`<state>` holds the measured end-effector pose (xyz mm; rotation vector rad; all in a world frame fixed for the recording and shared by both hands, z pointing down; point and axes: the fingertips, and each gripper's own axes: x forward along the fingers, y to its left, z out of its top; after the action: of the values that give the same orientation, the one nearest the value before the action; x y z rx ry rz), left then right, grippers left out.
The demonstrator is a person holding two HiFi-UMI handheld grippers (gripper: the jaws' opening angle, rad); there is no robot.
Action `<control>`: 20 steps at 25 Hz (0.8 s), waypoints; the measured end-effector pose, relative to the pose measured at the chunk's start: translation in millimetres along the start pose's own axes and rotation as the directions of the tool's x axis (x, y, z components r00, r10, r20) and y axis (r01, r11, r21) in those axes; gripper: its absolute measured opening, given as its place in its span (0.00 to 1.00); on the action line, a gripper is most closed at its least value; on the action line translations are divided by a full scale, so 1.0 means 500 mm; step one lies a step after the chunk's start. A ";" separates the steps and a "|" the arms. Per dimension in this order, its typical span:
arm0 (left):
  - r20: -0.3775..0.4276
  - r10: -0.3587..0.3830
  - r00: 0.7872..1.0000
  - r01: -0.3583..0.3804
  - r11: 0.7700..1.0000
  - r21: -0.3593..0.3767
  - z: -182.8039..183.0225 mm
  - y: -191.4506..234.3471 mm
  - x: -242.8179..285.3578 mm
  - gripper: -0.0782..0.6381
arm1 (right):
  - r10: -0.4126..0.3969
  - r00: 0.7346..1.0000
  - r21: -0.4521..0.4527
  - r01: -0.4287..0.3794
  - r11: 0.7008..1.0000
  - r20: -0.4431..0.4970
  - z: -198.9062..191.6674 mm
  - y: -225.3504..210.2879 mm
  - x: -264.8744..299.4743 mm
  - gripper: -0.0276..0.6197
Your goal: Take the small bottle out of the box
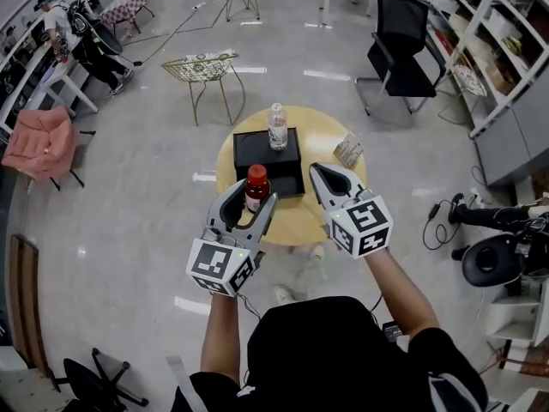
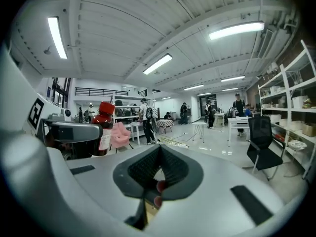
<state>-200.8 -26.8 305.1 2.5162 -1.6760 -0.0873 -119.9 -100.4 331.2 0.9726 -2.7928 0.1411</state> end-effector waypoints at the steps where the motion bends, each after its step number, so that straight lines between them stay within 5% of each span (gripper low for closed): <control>1: 0.004 -0.004 1.000 0.004 1.000 -0.005 -0.001 -0.007 -0.014 0.42 | -0.007 1.000 -0.001 0.007 1.000 0.004 0.000 0.008 -0.012 0.04; 20: 0.067 -0.019 0.998 0.019 1.000 -0.001 0.043 -0.098 -0.124 0.42 | -0.024 0.996 -0.020 0.025 0.999 0.087 0.042 0.082 -0.125 0.04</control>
<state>-182.1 47.6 276.5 2.5559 -1.6752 -0.1758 -100.0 -33.6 296.8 1.0314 -2.8526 0.0673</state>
